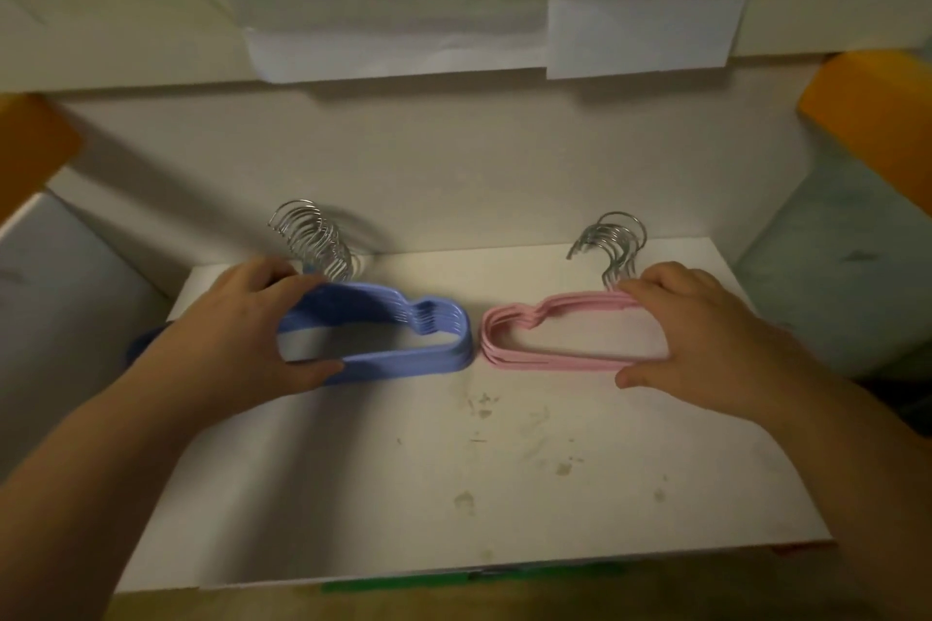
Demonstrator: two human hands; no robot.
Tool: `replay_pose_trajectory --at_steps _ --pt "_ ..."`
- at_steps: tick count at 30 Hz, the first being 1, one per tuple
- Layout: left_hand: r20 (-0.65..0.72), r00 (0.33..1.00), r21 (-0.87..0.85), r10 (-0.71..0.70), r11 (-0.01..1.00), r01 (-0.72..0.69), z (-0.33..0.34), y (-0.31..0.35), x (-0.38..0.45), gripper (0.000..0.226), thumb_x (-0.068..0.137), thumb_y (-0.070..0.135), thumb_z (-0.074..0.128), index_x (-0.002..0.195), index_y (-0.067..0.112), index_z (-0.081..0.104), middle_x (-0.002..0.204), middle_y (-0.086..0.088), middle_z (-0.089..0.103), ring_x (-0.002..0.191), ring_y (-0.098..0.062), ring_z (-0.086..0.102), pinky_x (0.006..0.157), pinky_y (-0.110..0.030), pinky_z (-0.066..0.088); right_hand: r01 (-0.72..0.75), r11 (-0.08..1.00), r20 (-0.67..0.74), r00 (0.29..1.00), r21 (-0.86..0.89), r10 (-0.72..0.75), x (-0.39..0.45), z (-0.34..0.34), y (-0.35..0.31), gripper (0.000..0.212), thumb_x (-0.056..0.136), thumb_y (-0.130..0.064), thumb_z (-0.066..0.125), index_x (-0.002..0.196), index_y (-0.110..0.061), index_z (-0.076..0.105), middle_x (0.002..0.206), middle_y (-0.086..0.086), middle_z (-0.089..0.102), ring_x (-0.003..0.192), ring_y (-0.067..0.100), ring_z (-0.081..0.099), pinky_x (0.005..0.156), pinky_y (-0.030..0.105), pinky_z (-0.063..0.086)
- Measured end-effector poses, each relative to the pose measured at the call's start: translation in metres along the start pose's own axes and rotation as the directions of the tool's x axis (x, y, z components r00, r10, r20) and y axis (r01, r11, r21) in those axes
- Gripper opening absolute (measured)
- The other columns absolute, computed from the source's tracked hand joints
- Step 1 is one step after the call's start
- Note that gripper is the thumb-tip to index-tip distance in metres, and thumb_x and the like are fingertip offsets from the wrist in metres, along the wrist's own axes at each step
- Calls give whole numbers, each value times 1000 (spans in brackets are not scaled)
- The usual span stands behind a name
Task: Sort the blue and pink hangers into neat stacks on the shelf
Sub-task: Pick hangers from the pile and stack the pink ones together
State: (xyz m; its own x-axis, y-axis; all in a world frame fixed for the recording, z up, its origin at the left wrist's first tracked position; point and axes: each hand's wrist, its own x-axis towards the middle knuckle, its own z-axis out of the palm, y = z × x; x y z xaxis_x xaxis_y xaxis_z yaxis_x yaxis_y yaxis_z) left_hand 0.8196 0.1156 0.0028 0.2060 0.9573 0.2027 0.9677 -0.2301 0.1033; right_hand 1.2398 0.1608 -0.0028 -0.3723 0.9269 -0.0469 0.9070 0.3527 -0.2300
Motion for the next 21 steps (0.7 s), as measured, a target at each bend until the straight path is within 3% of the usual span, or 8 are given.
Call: replay_pose_trajectory --at_steps 13,17,21 --pt "-21 1000 35 -4 999 5 -2 6 -6 85 63 71 55 131 20 57 114 -1 54 102 -27 53 88 -41 47 12 1000 8 1000 23 -12 4 4 7 98 57 -65 79 141 -31 42 125 -16 41 118 12 38 101 35 39" --pt "-8 1000 58 -2 998 3 0 2 -4 87 65 73 54 132 18 56 116 -3 54 102 -29 55 91 -42 47 -17 999 78 997 -35 20 5 -1 1 113 54 -71 77 148 -29 30 135 -10 36 125 16 35 104 35 36" --pt "23 1000 40 -8 999 7 0 -7 -9 97 63 78 55 141 20 45 129 -4 50 112 -30 53 95 -45 47 11 997 5 1000 -76 -10 1 -6 -23 117 54 -82 65 149 -28 25 147 -8 26 135 17 26 112 37 29"
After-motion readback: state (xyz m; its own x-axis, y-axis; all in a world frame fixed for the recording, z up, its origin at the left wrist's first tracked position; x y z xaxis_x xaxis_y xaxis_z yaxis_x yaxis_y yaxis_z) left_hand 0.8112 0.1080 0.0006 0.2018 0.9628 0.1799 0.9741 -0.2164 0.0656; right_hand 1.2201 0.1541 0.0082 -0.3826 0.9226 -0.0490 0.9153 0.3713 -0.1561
